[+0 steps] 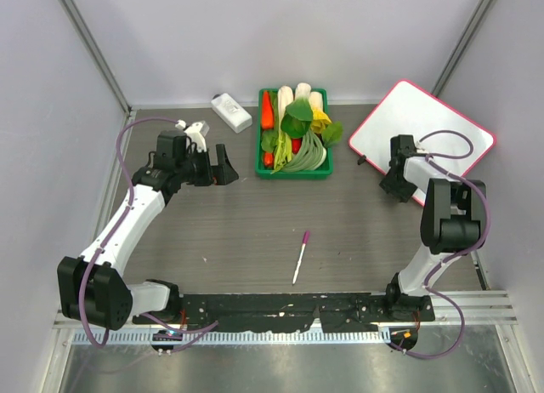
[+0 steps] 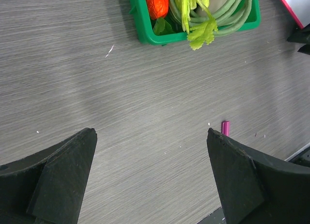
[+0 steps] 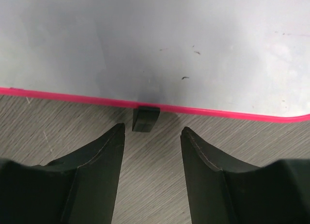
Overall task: Write a sentence on the whiteboard
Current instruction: Move the whiteboard stand to the center of the board.
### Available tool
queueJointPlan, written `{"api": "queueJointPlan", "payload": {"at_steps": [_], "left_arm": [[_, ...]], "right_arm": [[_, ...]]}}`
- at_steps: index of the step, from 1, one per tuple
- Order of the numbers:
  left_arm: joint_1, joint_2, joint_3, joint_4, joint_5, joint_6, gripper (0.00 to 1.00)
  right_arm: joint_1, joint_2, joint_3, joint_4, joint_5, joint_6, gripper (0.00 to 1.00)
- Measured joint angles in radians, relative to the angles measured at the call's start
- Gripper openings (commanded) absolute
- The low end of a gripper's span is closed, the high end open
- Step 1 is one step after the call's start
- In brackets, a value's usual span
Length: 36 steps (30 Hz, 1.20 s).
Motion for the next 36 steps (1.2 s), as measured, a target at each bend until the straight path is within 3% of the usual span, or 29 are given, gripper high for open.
{"api": "queueJointPlan", "payload": {"at_steps": [4, 10, 11, 12, 15, 23, 36], "left_arm": [[0.000, 0.000, 0.000, 0.000, 0.003, 0.000, 1.00], [0.000, 0.000, 0.000, 0.000, 0.003, 0.001, 0.99], [0.000, 0.000, 0.000, 0.000, 0.003, 0.002, 0.99], [0.000, 0.000, 0.000, 0.000, 0.003, 0.002, 1.00], [0.000, 0.000, 0.000, 0.000, 0.002, 0.003, 1.00], [0.000, 0.000, 0.000, 0.000, 0.004, 0.003, 1.00], [-0.008, -0.008, -0.017, 0.025, 0.045, -0.023, 1.00]], "right_arm": [[-0.012, 0.026, 0.002, 0.024, 0.008, -0.006, 0.53], [-0.018, 0.055, 0.023, 0.072, 0.009, -0.009, 0.39], [-0.018, 0.058, 0.025, 0.077, 0.009, -0.008, 0.35], [-0.018, 0.060, 0.026, 0.082, 0.009, -0.007, 0.23], [-0.019, 0.060, 0.021, 0.101, 0.012, 0.002, 0.02], [-0.031, 0.025, -0.051, 0.219, 0.008, 0.024, 0.01], [-0.030, -0.174, -0.258, 0.207, -0.041, 0.099, 0.01]]}}
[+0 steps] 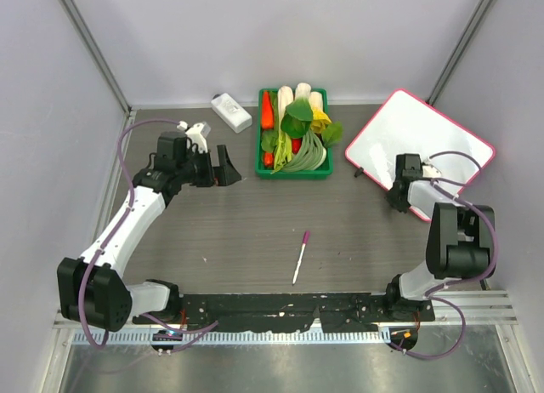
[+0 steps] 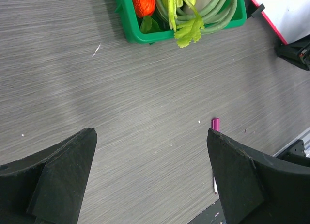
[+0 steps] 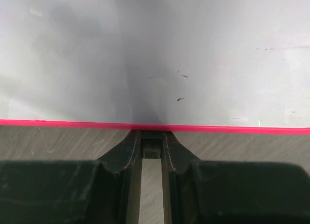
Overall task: Write a sentence on the whiteboard
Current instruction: Move the whiteboard stand to the center of the board.
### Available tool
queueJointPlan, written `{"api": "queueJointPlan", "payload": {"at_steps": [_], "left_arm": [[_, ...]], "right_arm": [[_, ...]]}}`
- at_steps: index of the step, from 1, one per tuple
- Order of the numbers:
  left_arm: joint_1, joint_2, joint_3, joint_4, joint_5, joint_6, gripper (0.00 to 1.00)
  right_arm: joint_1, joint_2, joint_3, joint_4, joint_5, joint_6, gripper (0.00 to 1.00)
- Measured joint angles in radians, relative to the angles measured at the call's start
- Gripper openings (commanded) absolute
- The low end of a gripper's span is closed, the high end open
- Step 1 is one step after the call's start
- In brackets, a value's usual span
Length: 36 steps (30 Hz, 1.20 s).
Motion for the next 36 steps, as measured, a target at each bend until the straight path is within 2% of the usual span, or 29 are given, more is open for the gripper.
{"api": "queueJointPlan", "payload": {"at_steps": [14, 17, 24, 36], "left_arm": [[-0.009, -0.106, -0.076, 0.025, -0.008, -0.076, 1.00], [-0.013, -0.115, -0.077, 0.027, -0.008, -0.083, 1.00], [-0.026, -0.141, -0.077, 0.026, -0.009, -0.095, 1.00], [-0.094, -0.142, -0.077, 0.011, -0.044, -0.102, 1.00]], "right_arm": [[0.029, -0.204, -0.194, 0.006, -0.039, 0.073, 0.01], [0.082, -0.240, -0.229, 0.015, -0.021, 0.105, 0.01], [0.286, -0.294, -0.270, -0.006, 0.011, 0.188, 0.01], [0.340, -0.358, -0.295, -0.076, -0.003, 0.212, 0.02]]}}
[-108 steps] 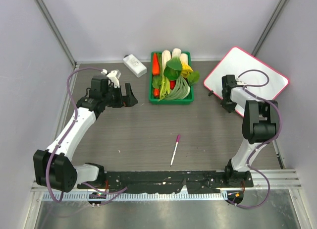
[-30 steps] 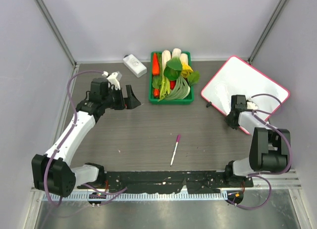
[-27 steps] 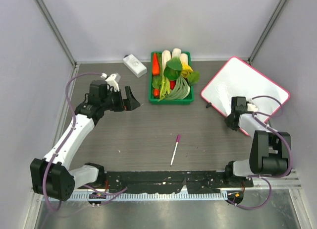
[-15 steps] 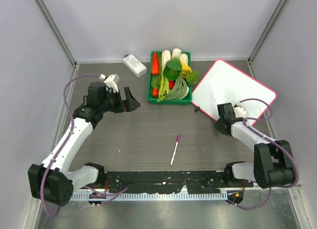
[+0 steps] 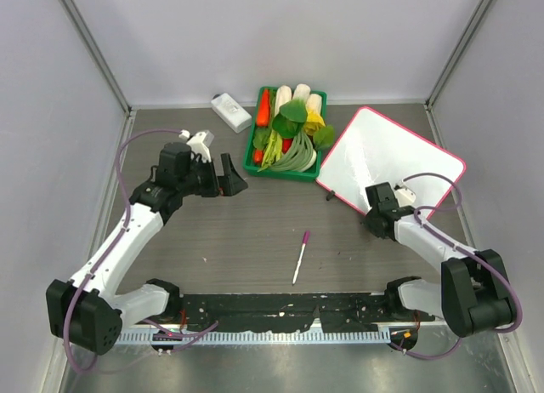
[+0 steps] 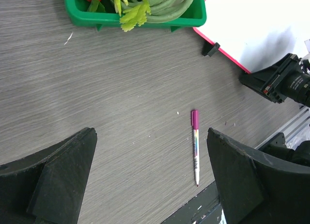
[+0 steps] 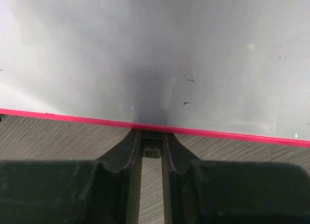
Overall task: Write a sentence on the whiteboard
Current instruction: Move the whiteboard stand to the center of the board.
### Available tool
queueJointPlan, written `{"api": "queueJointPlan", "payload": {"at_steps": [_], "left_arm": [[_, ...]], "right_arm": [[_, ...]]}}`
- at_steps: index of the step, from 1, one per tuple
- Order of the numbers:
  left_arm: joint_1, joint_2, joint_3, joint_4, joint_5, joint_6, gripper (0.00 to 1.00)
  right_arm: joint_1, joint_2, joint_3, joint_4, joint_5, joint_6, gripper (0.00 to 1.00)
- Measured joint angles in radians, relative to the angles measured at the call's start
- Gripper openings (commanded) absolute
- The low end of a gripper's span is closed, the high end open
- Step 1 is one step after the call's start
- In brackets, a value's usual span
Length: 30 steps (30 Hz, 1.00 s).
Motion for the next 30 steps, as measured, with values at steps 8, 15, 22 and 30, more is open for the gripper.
{"api": "queueJointPlan", "payload": {"at_steps": [8, 15, 22, 30], "left_arm": [[-0.032, 0.024, 0.000, -0.014, -0.024, 0.001, 1.00], [-0.036, 0.028, 0.001, -0.023, -0.034, 0.001, 1.00], [-0.061, 0.042, 0.006, -0.023, -0.039, 0.000, 1.00], [-0.127, 0.071, 0.017, -0.022, -0.060, -0.007, 1.00]], "right_arm": [[0.072, 0.056, 0.041, -0.027, 0.042, 0.006, 0.01], [0.141, 0.029, 0.038, -0.071, 0.020, 0.027, 0.02], [0.195, -0.005, 0.020, -0.093, 0.017, 0.046, 0.02], [0.336, -0.011, 0.019, -0.128, 0.047, 0.084, 0.01]]}}
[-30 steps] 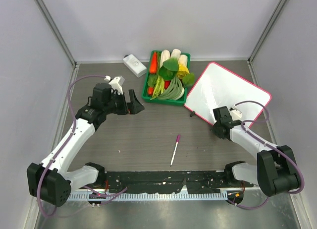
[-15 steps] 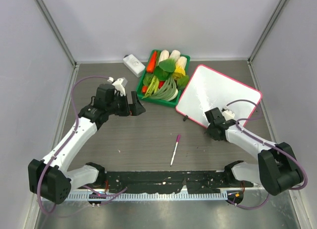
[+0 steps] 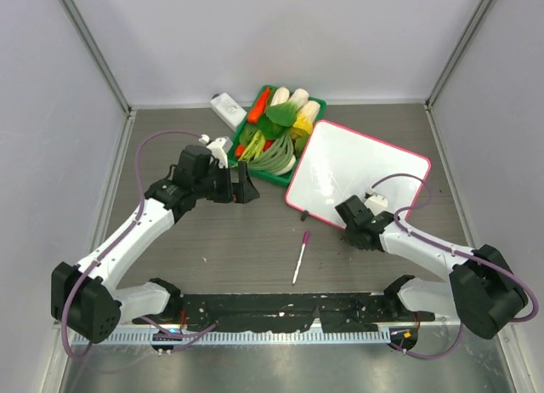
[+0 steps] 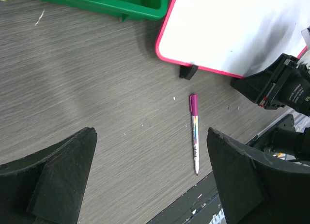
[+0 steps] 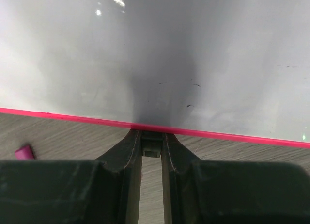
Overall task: Write a sentence on the whiteboard
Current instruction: Move the whiteboard stand to the center of the board, then pick up the whiteboard marker from the corner of the board.
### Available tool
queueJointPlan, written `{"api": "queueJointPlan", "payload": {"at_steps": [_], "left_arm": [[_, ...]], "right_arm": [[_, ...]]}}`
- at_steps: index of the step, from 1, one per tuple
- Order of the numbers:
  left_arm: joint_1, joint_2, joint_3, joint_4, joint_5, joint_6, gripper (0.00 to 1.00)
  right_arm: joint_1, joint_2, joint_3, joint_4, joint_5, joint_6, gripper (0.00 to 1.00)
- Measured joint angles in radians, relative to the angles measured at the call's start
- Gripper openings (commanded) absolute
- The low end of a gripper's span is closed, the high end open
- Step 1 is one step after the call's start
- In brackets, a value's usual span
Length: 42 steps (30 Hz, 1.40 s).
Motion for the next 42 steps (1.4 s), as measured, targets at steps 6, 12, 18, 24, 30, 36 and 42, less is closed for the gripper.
{"api": "queueJointPlan", "payload": {"at_steps": [6, 12, 18, 24, 30, 36, 42], "left_arm": [[-0.015, 0.002, 0.000, 0.000, -0.010, -0.018, 1.00], [-0.030, -0.005, -0.002, 0.001, -0.024, -0.028, 1.00], [-0.071, -0.042, -0.064, 0.023, -0.037, -0.067, 0.99], [-0.157, -0.039, -0.135, 0.029, -0.072, -0.106, 0.98], [-0.257, -0.036, -0.167, 0.047, -0.126, -0.150, 0.98], [-0.371, -0.022, -0.195, 0.062, -0.182, -0.195, 0.98], [-0.528, 0.055, -0.187, 0.087, -0.270, -0.233, 0.96]], "right_arm": [[0.108, 0.022, 0.005, 0.004, 0.005, 0.004, 0.02], [0.217, 0.071, 0.031, 0.033, 0.013, 0.000, 0.01], [0.275, 0.159, 0.084, 0.075, 0.004, -0.045, 0.02], [0.282, 0.255, 0.164, 0.090, -0.008, -0.107, 0.04], [0.280, 0.272, 0.200, 0.076, -0.021, -0.138, 0.20], [0.283, 0.219, 0.161, 0.111, -0.103, -0.151, 0.64], [0.294, 0.106, 0.111, 0.039, -0.195, -0.165, 0.76]]}}
